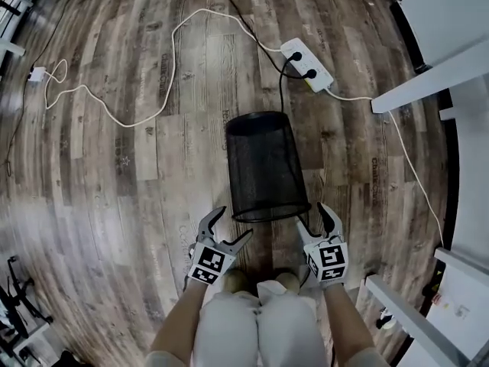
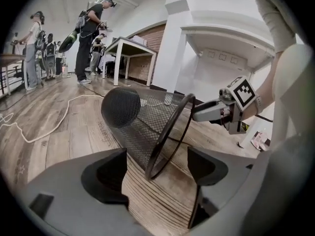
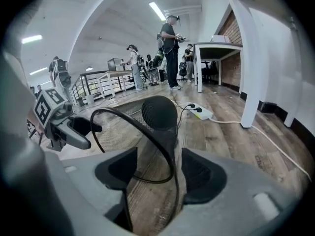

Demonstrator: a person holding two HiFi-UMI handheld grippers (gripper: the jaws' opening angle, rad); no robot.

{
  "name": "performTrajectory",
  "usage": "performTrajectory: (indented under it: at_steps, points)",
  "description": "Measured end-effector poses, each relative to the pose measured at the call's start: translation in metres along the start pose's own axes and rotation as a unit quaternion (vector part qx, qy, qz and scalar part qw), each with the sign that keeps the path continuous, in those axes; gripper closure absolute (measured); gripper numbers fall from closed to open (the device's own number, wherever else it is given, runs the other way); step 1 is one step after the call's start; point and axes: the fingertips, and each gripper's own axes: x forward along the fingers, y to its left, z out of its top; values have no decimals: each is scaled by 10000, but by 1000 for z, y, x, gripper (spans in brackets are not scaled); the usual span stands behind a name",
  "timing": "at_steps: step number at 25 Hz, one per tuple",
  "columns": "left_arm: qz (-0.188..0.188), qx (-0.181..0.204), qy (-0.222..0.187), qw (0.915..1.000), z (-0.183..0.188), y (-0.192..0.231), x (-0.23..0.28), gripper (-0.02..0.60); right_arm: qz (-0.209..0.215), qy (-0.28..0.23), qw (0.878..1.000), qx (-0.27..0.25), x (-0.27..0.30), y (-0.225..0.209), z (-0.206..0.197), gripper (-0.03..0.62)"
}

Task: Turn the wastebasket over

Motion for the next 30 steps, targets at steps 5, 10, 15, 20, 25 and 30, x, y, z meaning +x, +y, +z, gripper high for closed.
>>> performTrajectory:
  at_steps: [5, 10, 15, 20, 25, 30]
  points:
    - [189, -26, -181, 9997, -10, 16, 15, 204, 57, -305, 9994, -117, 27, -2, -1, 324]
    - [363, -293, -413, 9981, -14, 26, 26, 204, 162, -509, 9984, -197, 46, 3, 3, 329]
    - [462, -355, -695, 9959, -8, 31, 29, 204, 120, -757, 9967, -258, 53, 3, 11, 428]
    - [570, -382, -917, 9934, 4, 39, 25, 204, -114, -725, 9955, -593, 53, 2, 16, 511]
    - [534, -302, -869, 9943, 9, 32, 14, 204, -328, -585, 9949, -753, 42, 6, 31, 535]
    - [476, -252, -760, 9956, 16, 14, 0, 206, -371, -286, 9957, -805, 25, 13, 45, 549]
